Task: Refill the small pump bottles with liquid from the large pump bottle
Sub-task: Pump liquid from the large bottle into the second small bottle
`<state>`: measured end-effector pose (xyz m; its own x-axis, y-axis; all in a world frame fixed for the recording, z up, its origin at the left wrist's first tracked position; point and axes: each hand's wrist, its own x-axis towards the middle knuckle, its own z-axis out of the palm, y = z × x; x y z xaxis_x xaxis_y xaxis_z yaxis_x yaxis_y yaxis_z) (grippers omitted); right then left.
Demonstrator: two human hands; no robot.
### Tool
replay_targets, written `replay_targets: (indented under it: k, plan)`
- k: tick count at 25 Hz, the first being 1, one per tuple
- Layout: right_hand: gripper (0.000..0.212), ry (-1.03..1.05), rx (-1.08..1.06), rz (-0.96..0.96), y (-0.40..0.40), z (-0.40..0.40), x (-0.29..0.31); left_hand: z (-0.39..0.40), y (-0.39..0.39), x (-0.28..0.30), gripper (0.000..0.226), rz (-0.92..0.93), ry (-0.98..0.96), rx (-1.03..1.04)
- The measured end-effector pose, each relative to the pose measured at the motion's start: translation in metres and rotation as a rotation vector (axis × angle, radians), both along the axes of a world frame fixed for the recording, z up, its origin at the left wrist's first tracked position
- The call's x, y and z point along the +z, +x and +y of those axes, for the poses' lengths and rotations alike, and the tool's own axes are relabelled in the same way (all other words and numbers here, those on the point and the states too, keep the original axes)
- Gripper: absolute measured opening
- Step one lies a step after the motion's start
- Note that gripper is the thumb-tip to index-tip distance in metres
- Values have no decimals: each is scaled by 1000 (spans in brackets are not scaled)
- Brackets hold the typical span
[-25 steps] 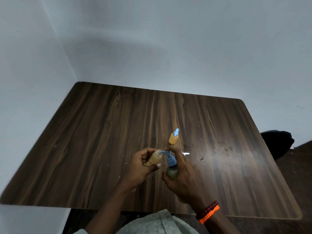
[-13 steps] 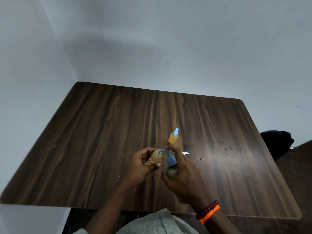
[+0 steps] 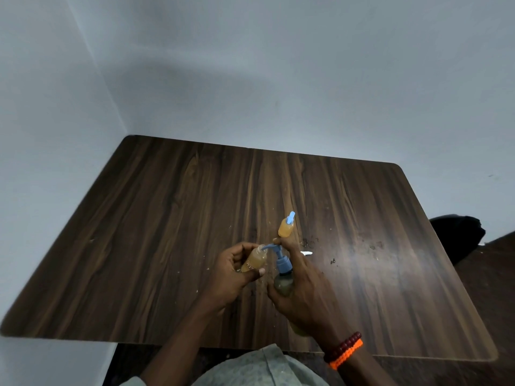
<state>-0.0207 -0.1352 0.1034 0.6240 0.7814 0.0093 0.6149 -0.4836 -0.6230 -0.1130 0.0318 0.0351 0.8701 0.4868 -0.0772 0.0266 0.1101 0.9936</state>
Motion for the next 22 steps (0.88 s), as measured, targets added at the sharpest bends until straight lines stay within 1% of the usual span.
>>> replay_targets:
  k: [4,6,11,15,17,20,22]
  plan:
    - [72,15,-18,-41,-2,-1,-1,-1,-1,-1,41,7,7,3]
    - [71,26,-14,-30,-1,-2,-1,-2,-1,0,41,14,15,-1]
    - [82,55,12,-13,2,-1,-8,-1,0,4,44,14,19,23]
    - [95,152,27,34,3,-3,-14,-1,-2,5,41,3,-32,22]
    - [92,202,7,91,5,-3,-18,-1,-3,6,41,11,-49,26]
    - [78,261,-24,181,4,-1,-25,0,-5,9,43,36,-75,43]
    - [73,301,-46,219,3,0,-31,0,-9,11,44,57,-90,73]
